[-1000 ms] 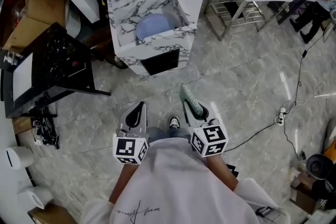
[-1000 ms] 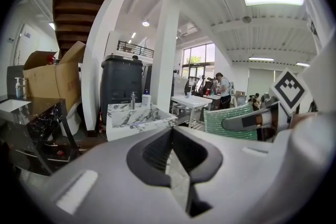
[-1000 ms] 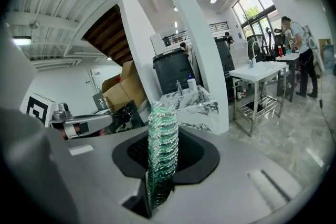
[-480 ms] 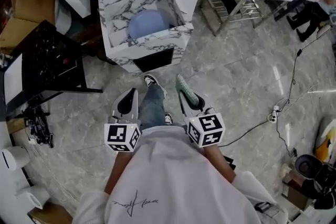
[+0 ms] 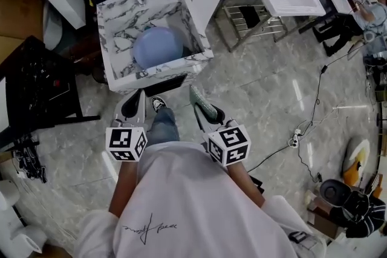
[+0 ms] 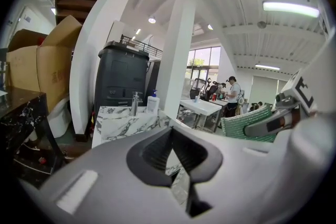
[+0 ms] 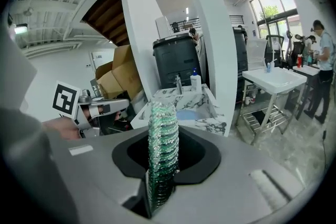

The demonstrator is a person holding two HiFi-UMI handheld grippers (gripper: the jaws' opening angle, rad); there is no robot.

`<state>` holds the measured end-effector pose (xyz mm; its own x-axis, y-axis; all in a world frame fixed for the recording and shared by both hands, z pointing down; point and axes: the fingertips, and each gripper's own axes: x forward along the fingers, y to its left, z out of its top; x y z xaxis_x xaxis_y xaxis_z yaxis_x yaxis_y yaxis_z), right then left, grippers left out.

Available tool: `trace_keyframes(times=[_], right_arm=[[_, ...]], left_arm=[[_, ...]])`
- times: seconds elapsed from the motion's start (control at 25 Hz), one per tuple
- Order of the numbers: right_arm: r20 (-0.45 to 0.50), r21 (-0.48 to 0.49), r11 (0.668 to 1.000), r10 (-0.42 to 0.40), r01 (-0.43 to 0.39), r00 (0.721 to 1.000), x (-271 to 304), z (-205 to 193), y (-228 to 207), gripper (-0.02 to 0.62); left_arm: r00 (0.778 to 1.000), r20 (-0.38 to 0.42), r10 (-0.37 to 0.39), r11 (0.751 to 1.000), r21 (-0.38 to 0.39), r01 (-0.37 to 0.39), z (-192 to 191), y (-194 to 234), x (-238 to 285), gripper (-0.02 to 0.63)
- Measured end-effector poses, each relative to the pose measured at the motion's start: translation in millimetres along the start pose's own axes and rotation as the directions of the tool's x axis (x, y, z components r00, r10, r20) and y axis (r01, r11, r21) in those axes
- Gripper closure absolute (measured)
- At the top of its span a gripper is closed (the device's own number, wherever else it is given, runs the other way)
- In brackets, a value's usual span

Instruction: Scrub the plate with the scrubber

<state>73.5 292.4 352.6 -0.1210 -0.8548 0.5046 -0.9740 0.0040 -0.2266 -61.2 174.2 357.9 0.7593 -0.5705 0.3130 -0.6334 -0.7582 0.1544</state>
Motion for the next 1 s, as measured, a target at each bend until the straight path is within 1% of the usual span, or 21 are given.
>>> trace_keyframes(times=[0.24, 0.6, 0.76, 1.0], right_arm=[[-0.066, -0.067, 0.997, 0.040, -0.044, 0.997, 56, 39, -3, 0.537], [-0.123, -0.138, 0.985, 0.082, -0.099, 0.989, 134, 88, -7, 0.537], [-0.155, -0.159, 0.979, 0.101, -0.126, 0.983, 162, 98, -6, 0.537], [-0.211, -0.172, 0.974, 0.109, -0.146, 0.972, 185, 98, -10, 0.535]], left_arm=[[1.000, -0.018, 0.012, 0.998, -0.054, -0.013, 13, 44, 53, 0.554], [0.998, -0.062, 0.031, 0.996, -0.082, -0.036, 19, 105, 128, 0.554], [0.994, -0.102, 0.033, 0.994, -0.101, -0.043, 10, 127, 159, 0.554], [0.985, -0.168, 0.040, 0.988, -0.139, -0.064, -9, 148, 193, 0.555]])
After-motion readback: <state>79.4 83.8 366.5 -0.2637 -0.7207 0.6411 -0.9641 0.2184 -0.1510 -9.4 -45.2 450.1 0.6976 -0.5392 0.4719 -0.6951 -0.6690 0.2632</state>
